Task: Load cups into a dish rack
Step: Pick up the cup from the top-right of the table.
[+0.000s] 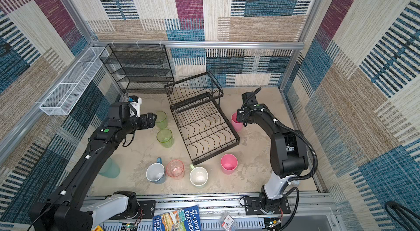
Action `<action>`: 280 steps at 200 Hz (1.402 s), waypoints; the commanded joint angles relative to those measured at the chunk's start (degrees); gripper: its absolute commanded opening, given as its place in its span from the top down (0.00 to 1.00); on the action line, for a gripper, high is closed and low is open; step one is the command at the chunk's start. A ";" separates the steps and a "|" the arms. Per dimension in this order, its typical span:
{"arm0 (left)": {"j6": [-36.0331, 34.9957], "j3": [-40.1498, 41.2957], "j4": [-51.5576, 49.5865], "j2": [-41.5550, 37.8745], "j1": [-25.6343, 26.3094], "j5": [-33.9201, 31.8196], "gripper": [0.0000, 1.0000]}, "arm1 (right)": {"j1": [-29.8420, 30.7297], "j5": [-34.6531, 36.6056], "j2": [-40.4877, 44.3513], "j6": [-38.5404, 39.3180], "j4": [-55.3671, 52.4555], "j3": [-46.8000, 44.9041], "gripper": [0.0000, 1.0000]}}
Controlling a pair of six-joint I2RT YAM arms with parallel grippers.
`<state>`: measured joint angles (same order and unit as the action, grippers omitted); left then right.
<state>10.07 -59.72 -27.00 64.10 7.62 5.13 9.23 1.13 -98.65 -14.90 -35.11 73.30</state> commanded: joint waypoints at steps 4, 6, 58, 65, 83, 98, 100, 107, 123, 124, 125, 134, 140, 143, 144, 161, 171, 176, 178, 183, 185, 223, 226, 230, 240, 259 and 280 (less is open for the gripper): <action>-1.28 1.41 4.76 -2.13 0.20 2.11 0.13 | -0.10 0.61 -0.81 0.44 -1.43 0.90 0.72; -1.28 1.57 4.94 -2.31 0.20 2.20 0.13 | -0.09 0.63 -0.83 0.40 -1.58 0.89 0.72; -1.19 3.30 8.24 -6.02 0.21 3.86 0.13 | -0.18 4.13 1.76 0.31 -2.94 1.87 1.00; -1.11 3.30 8.45 -6.37 0.21 4.08 0.13 | -0.18 4.74 2.63 0.24 -3.07 2.26 1.00; -0.54 2.72 8.54 -7.16 0.21 4.70 0.13 | -0.18 6.15 4.66 0.13 -3.22 3.41 1.00; 0.32 1.46 7.96 -7.49 0.29 5.49 0.13 | -0.24 7.93 6.79 -0.04 -3.46 4.10 1.00; 0.42 1.32 7.87 -7.49 0.29 5.61 0.13 | -0.22 8.15 7.09 -0.09 -3.42 4.24 1.00; 0.84 0.58 7.60 -7.59 0.36 6.14 0.13 | -0.23 8.87 8.40 -0.19 -3.41 4.62 1.00; 2.58 -1.32 6.77 -7.53 0.72 7.28 0.13 | -0.26 10.93 11.44 -0.31 -3.50 6.11 1.00; 2.72 -1.47 6.69 -7.51 0.77 7.40 0.13 | -0.27 11.05 11.72 -0.35 -3.53 6.26 1.00; 2.83 -1.59 6.65 -7.50 0.80 7.51 0.13 | -0.22 11.12 11.94 -0.37 -3.50 6.34 1.00; 4.10 -2.95 6.35 -7.05 1.03 8.71 0.13 | -0.27 11.84 13.80 -0.33 -3.13 7.42 1.00; 5.23 -4.00 6.19 -6.61 1.29 9.20 0.13 | -0.27 12.21 14.97 -0.28 -2.84 8.35 1.00; 5.63 -4.50 6.04 -6.34 1.46 9.42 0.13 | -0.27 12.42 15.51 -0.24 -2.70 8.88 1.00; 5.78 -4.73 5.98 -6.21 1.54 9.49 0.13 | -0.23 12.46 15.68 -0.23 -2.60 9.06 1.00; 7.73 -8.94 5.07 -3.89 2.93 11.05 0.13 | -0.20 11.92 18.47 0.53 -0.17 12.00 1.00; 9.02 -12.16 4.17 -2.00 3.76 11.96 0.13 | -0.21 10.61 20.19 0.94 2.76 13.07 1.00; 9.68 -14.03 3.73 -0.94 4.10 12.74 0.13 | -0.20 9.52 20.92 1.11 4.51 13.50 1.00; 9.99 -14.79 3.54 -0.52 4.19 12.99 0.13 | -0.25 8.81 21.26 1.30 5.45 13.64 1.00; 10.73 -16.64 3.15 0.64 4.41 13.69 0.13 | -0.22 6.90 22.02 1.46 7.77 13.73 1.00; 11.11 -17.35 3.02 1.11 4.49 13.97 0.13 | -0.21 6.11 22.32 1.45 8.72 13.72 1.00; 20.55 -27.50 4.81 10.04 5.20 18.86 0.13 | -0.14 -10.95 21.71 1.04 24.31 14.85 1.00; 21.69 -28.14 5.26 10.73 5.17 19.43 0.13 | -0.20 -12.43 21.34 1.01 25.36 14.92 1.00; 23.02 -29.04 5.86 11.64 5.21 20.05 0.13 | -0.16 -14.12 21.03 0.96 26.80 14.87 1.00; 26.39 -30.77 7.43 13.83 5.21 21.25 0.13 | -0.15 -17.70 20.51 1.00 30.69 14.02 1.00; 35.42 -31.56 14.40 16.85 5.21 23.67 0.14 | -0.10 -22.91 19.76 1.09 37.45 11.68 1.00; 44.61 -34.01 21.29 21.13 5.26 25.39 0.14 | -0.12 -29.23 18.74 1.25 44.31 9.17 1.00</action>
<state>40.45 -91.59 -16.58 82.06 12.88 26.33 9.04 -16.86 -79.00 -14.06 -3.90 84.16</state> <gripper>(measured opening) 0.863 0.065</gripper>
